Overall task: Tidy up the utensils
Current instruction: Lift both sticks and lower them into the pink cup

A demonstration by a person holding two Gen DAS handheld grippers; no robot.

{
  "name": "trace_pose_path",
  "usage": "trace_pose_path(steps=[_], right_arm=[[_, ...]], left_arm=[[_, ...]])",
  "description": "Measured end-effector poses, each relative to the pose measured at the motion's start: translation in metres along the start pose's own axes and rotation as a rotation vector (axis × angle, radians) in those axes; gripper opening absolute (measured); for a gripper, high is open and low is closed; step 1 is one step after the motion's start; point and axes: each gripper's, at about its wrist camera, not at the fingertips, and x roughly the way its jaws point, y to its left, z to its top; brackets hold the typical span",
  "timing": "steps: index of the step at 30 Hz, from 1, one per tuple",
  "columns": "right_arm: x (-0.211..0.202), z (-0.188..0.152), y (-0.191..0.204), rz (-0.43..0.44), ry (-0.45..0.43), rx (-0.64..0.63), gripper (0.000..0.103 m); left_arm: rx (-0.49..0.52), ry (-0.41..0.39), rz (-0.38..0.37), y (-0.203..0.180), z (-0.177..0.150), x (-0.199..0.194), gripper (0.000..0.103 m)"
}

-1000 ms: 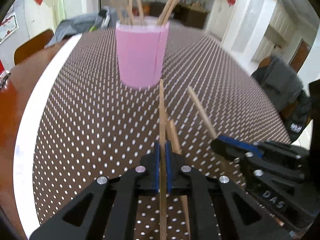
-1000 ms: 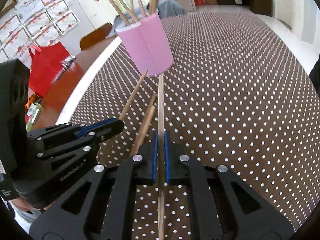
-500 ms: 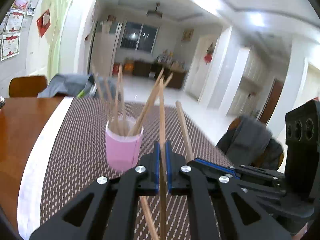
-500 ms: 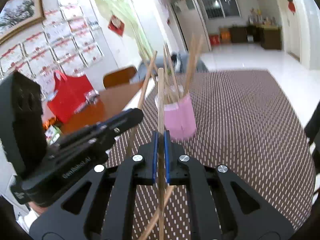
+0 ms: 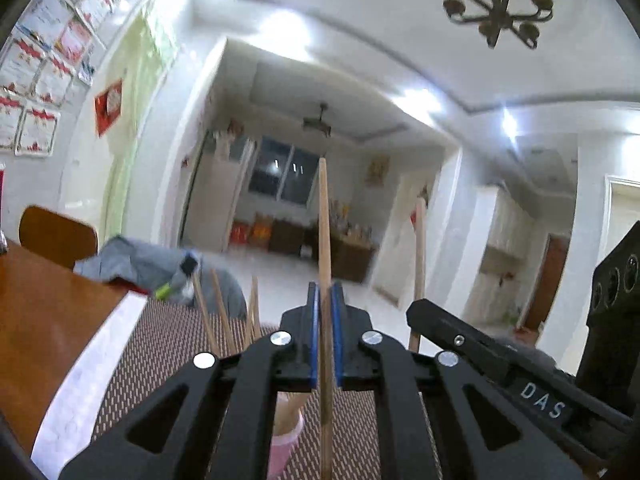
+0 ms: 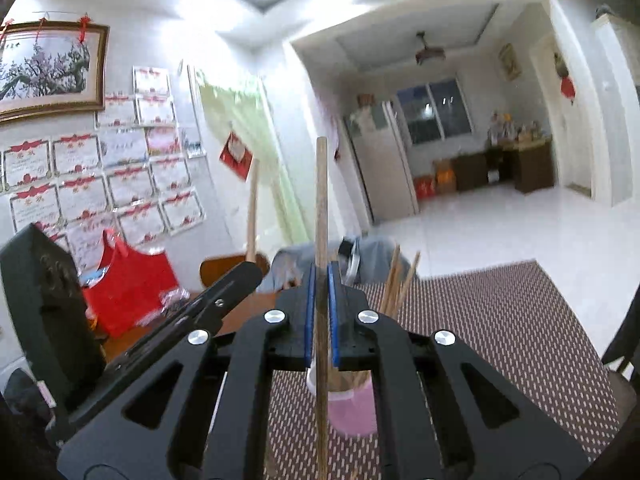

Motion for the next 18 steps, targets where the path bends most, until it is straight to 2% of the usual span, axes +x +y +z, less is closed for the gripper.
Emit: trace_pose_path(steps=[5, 8, 12, 18], right_arm=[[0.025, 0.001, 0.001, -0.022, -0.111, -0.018, 0.007], [0.039, -0.001, -0.002, -0.034, -0.152, -0.012, 0.007], [0.054, -0.008, -0.009, -0.053, -0.193, -0.001, 0.007], [0.065, -0.014, -0.013, -0.069, -0.235, -0.01, 0.007]], left_arm=[[0.006, -0.138, 0.024, 0.01, 0.001, 0.016, 0.006], [0.009, -0.183, 0.048, 0.02, -0.002, 0.027, 0.006], [0.023, -0.194, 0.101, 0.029, -0.009, 0.047, 0.006], [0.02, -0.196, 0.128, 0.039, -0.021, 0.065, 0.006]])
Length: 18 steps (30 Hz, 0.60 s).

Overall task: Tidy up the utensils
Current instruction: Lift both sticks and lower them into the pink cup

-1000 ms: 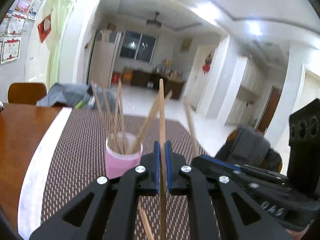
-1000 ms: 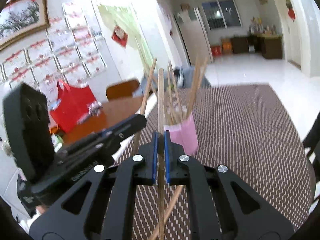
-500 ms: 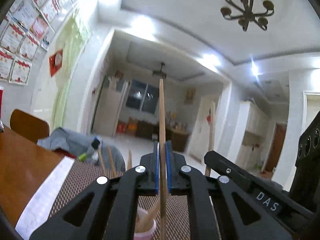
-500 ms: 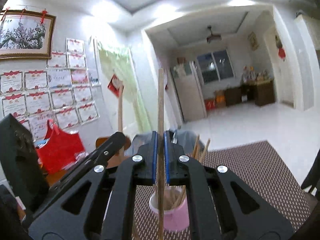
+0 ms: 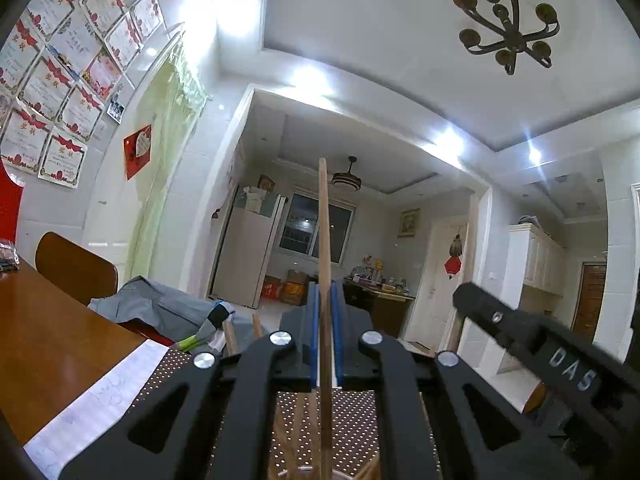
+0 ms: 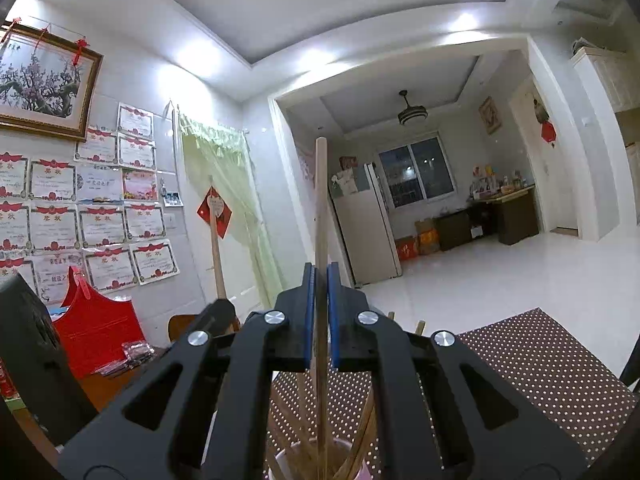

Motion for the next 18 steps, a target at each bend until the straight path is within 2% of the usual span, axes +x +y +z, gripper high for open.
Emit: trace_pose_path(steps=[4, 9, 16, 18], right_arm=[[0.006, -0.004, 0.001, -0.017, -0.02, -0.015, 0.007], [0.01, -0.016, -0.004, -0.011, 0.015, 0.002, 0.007], [0.004, -0.025, -0.001, 0.01, 0.074, -0.004, 0.007], [-0.001, -0.026, 0.0, 0.012, 0.085, -0.012, 0.007]], left_arm=[[-0.001, 0.014, 0.01, 0.006, -0.008, 0.004, 0.006], [-0.006, 0.068, 0.006, 0.013, -0.018, 0.007, 0.006], [0.016, 0.105, -0.008, 0.01, -0.019, -0.003, 0.007], [0.01, 0.123, -0.013, 0.011, -0.017, -0.008, 0.013]])
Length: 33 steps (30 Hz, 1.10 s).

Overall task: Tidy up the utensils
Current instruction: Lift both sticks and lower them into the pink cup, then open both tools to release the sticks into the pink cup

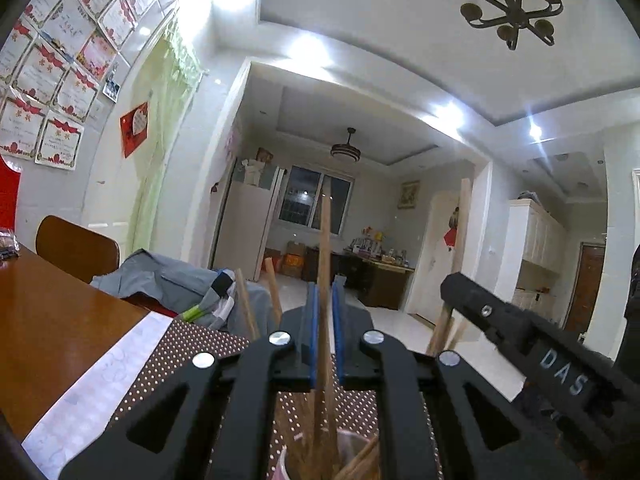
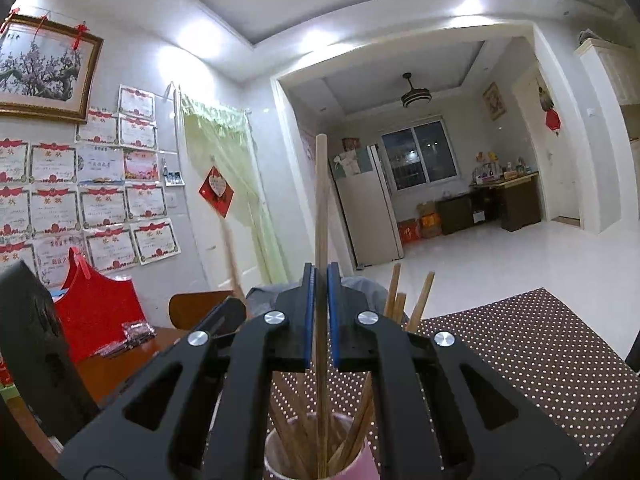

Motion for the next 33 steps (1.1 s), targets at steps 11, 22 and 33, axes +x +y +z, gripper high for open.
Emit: trace_pose_path(steps=[11, 22, 33], right_arm=[[-0.011, -0.009, 0.005, -0.004, 0.073, 0.0, 0.007], [-0.017, -0.026, 0.01, -0.017, 0.133, -0.015, 0.007], [-0.015, -0.038, 0.009, -0.024, 0.164, -0.002, 0.007]], left_arm=[[0.08, 0.076, 0.116, -0.006, 0.012, -0.029, 0.032], [0.126, 0.165, 0.186, 0.0, 0.019, -0.043, 0.037], [0.166, 0.234, 0.198, 0.001, 0.013, -0.034, 0.037]])
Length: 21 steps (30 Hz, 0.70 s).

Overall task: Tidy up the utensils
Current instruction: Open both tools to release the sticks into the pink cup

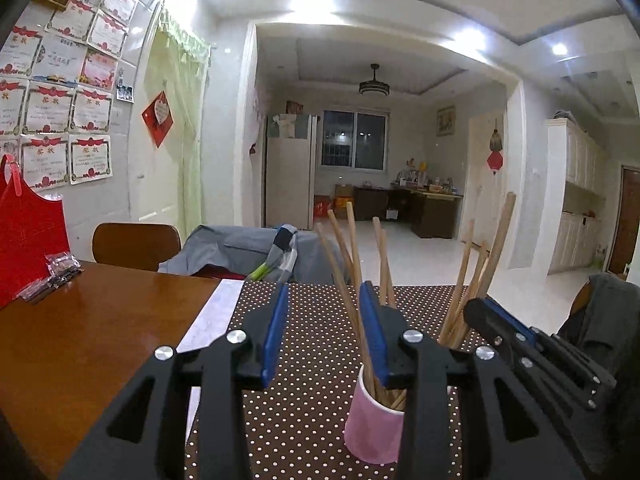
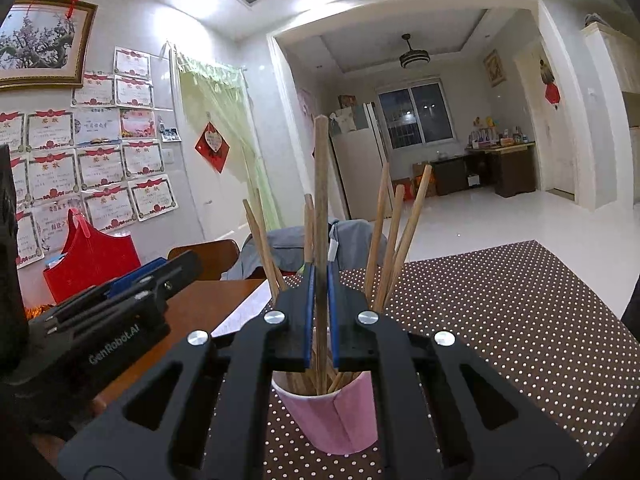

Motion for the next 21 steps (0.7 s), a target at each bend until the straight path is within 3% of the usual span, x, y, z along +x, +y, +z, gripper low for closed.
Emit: trace_pose_path(steps=[18, 21], right_arm=[[0.01, -0.006, 0.0, 0.012, 0.06, 0.003, 0.007], [0.005, -0.004, 0.002, -0.003, 0.037, -0.011, 0.007]], left_arm=[[0.003, 0.049, 0.02, 0.002, -0.003, 0.006, 0.037], [-0.006, 0.05, 0.022, 0.004, -0.001, 0.006, 0.037]])
